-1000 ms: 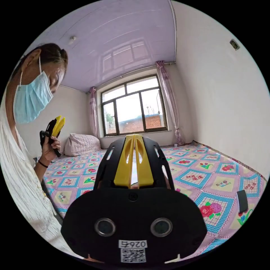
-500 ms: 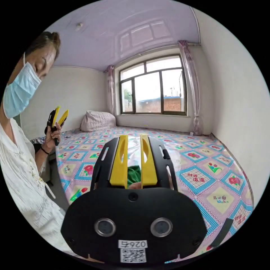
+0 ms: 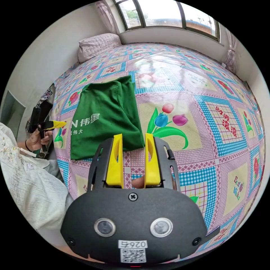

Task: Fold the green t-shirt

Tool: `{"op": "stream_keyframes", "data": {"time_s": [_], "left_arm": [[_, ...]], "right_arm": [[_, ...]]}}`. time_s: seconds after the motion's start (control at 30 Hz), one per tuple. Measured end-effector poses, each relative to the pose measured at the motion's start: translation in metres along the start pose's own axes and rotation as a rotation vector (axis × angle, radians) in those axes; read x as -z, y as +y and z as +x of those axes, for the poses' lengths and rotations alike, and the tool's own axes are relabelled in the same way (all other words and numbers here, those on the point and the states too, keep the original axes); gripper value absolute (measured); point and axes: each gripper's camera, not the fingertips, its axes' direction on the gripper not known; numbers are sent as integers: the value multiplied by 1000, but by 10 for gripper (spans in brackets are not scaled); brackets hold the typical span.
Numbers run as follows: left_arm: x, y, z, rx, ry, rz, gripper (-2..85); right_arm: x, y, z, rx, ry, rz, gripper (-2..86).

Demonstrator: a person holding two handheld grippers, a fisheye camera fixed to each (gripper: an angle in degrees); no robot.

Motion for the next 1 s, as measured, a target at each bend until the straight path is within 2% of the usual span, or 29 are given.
{"op": "stream_keyframes", "data": {"time_s": [0.13,0.27,0.43,0.67,0.83,1.0], "left_arm": [[-31,-21,-4,21,-38,-13,134],[-60,-46,-11,53,38,-27,134],[-83,-69,-15,27,-112,-56,47],[-94,-107,-53,62,12,-125,14],[-114,-133,-50,44,47,-218,10],[-177,-167,-10,-69,117,-417,9]], "right_arm": [[-16,-26,23,10,-78,-38,97],[-30,-51,40,3,-102,-65,94],[-32,-68,44,12,-51,-65,14],[-23,-89,66,-19,-122,-107,-11],[1,-64,84,-121,-112,-89,-11],[58,22,113,-385,-49,-4,-11]]}}
